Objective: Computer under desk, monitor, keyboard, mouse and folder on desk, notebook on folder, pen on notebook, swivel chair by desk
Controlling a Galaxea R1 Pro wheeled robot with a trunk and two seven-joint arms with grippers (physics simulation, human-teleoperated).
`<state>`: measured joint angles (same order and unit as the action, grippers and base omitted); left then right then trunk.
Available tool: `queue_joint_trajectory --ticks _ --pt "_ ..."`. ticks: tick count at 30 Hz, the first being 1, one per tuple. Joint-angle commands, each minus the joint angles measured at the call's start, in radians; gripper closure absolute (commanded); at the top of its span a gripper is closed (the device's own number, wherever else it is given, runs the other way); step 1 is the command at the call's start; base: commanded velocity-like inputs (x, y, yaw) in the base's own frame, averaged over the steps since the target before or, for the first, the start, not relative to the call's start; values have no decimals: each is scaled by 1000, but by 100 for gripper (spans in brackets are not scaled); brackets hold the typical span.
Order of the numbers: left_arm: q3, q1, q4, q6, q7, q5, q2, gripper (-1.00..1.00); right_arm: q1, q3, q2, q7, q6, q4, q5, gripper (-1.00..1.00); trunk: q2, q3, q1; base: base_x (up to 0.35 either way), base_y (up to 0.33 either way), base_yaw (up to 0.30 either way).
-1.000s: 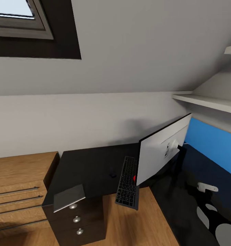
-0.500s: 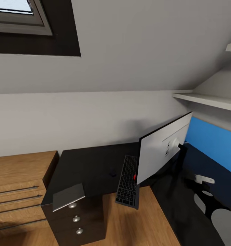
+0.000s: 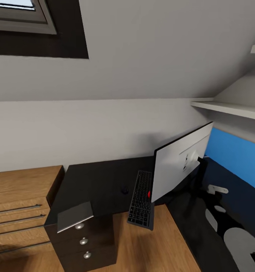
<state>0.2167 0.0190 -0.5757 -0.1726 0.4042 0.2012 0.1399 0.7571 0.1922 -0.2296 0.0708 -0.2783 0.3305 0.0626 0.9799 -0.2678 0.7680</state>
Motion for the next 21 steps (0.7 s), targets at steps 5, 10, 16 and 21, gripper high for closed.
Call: queue_joint_trajectory --ticks 5,10,16,21 --pt "9 1 0 -4 6 11 -1 -100 0 -1 3 1 -56 -6 7 -100 36 -17 19 0 0 0" --pt "9 1 0 -4 4 11 -1 -100 -1 0 1 1 -69 -13 8 -100 71 -33 39 0 0 0" --pt "9 1 0 -4 3 11 -1 -100 -1 0 0 1 -92 -34 8 -100 113 -52 62 0 0 0" --pt "9 1 0 -4 2 11 -1 -100 -1 0 0 11 -121 -52 7 -100 148 -67 81 0 0 0"
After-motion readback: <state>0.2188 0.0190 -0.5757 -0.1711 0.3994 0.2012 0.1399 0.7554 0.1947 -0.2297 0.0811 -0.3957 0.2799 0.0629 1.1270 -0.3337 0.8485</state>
